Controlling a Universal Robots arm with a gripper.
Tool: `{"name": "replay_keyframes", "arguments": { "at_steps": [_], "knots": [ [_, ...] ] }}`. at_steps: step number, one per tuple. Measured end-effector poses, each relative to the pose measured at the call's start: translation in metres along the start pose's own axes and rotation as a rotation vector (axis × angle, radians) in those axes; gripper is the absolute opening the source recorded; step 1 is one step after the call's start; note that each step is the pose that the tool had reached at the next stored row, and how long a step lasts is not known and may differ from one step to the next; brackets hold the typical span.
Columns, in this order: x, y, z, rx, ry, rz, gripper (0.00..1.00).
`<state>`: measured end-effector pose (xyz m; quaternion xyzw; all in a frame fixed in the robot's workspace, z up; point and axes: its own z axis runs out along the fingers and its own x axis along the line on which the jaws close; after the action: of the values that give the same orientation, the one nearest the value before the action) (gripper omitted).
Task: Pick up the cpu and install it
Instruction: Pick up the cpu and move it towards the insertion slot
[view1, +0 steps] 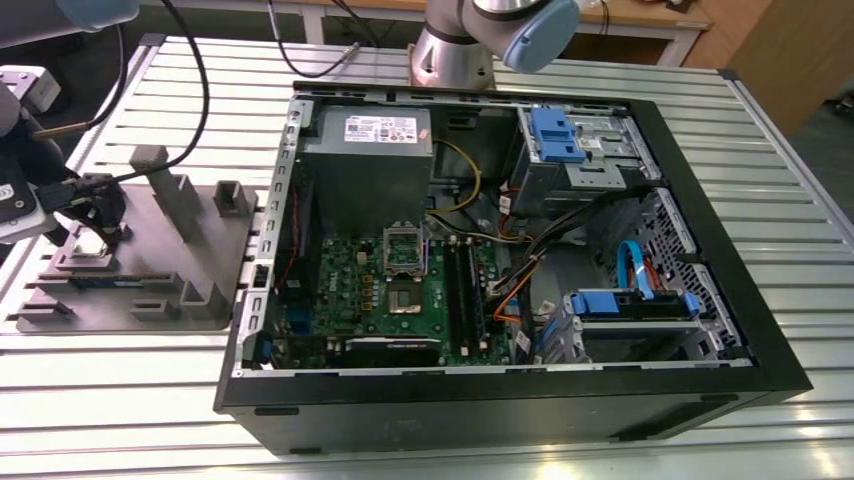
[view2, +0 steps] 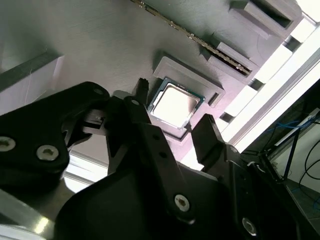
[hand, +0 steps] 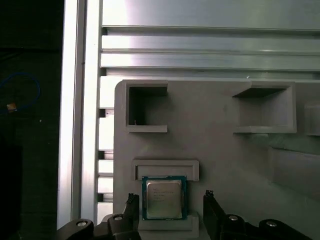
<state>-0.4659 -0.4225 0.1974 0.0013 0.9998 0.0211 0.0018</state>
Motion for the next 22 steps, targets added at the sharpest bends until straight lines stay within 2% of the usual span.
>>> {"name": "replay_keyframes", "arguments": {
  "at_steps": [1,9,22],
  "knots": [
    [0.0,0.0,0.0001,-0.0001,-0.0001,0.0,0.62],
    [0.0,0.0031,0.0057,-0.0001,-0.0003,0.0,0.62],
    [0.0016,0.003,0.0121,0.0001,-0.0004,0.008,0.62]
  ]
}}
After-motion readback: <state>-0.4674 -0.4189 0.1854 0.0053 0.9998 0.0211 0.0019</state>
